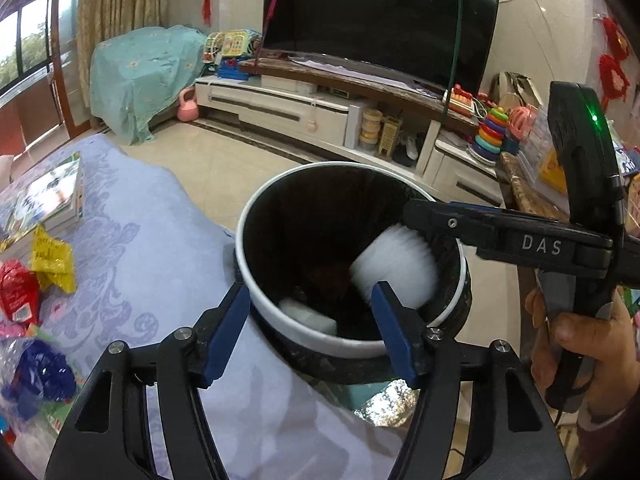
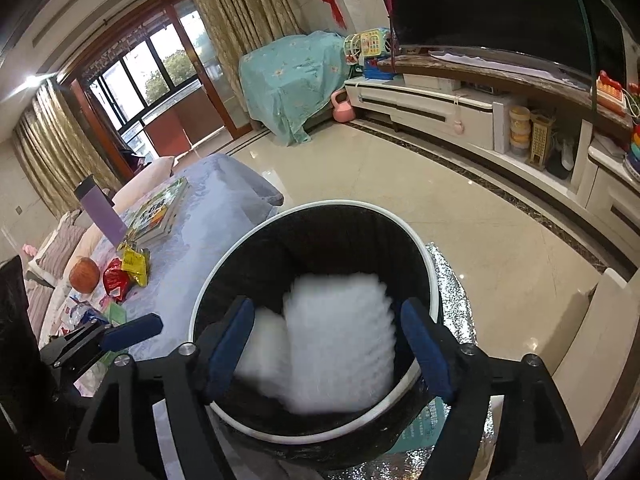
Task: Collect trash
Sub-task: 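Carry both items over the bin and open both tools to drop them, then grasp the orange snack wrapper with the left tool while the right grasps the crumpled tissue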
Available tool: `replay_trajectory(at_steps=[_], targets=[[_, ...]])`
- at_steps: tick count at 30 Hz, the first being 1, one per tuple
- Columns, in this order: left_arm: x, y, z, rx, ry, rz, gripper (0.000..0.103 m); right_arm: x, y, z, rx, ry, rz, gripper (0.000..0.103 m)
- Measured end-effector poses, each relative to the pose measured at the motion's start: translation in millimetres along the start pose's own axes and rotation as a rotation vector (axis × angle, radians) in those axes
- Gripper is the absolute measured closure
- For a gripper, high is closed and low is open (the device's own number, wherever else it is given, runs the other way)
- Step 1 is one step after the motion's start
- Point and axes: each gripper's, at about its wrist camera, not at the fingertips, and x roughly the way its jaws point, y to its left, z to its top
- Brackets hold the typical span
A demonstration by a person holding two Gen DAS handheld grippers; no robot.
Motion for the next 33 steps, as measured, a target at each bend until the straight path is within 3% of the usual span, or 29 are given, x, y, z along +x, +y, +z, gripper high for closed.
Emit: replay_trajectory(at_steps=[3,19,33], targets=[[-6.7,3.7,-4.7,-0.012,-0.006,0.002,0.035,-4.0,1.7,-0.7,0.007,-0.011,0.003,0.017],[-61.2,36.1,-66.6,-0.132,-0.021,0.03,0.029,-29.0,45.7,-44.2,0.045,-0.043,0.112,0.011],[-117.7,100.7,-126.2,-0.251,-0.048,0.132,0.029,-27.1,106.7,-81.5,0.013,-0.007,0.195,0.011]])
